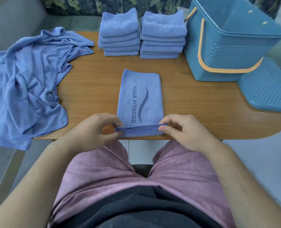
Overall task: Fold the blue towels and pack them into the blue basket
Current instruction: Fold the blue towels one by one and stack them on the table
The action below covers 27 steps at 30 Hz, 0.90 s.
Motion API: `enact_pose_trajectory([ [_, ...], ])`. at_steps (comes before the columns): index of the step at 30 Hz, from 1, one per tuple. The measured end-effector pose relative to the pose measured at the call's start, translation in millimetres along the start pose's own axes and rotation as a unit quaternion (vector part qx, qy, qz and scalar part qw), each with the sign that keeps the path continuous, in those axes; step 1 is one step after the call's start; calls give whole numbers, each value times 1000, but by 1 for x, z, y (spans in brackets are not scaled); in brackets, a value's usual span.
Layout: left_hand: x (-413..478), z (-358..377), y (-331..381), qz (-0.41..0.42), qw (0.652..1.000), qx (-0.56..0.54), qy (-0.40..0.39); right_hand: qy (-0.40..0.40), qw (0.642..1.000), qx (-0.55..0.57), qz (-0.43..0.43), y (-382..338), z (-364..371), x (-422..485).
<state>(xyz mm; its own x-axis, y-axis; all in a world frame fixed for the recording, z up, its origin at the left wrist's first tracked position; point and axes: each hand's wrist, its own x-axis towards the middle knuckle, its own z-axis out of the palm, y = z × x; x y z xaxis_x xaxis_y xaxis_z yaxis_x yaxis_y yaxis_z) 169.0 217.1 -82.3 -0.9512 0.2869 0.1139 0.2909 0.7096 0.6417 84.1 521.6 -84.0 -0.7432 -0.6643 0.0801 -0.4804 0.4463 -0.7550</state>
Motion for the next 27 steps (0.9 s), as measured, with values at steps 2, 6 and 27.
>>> enact_pose_trajectory([
  [2, -1, 1, 2, -14, 1000, -22, -1, -13, 1000, 7, 7, -4, -1, -1],
  [6, 1, 6, 3, -10, 999, -31, 14, -53, 998, -40, 15, -4, -1, -1],
  [27, 33, -21, 21, -96, 964, -231, 88, 38, 983, 153, 94, -20, -37, 32],
])
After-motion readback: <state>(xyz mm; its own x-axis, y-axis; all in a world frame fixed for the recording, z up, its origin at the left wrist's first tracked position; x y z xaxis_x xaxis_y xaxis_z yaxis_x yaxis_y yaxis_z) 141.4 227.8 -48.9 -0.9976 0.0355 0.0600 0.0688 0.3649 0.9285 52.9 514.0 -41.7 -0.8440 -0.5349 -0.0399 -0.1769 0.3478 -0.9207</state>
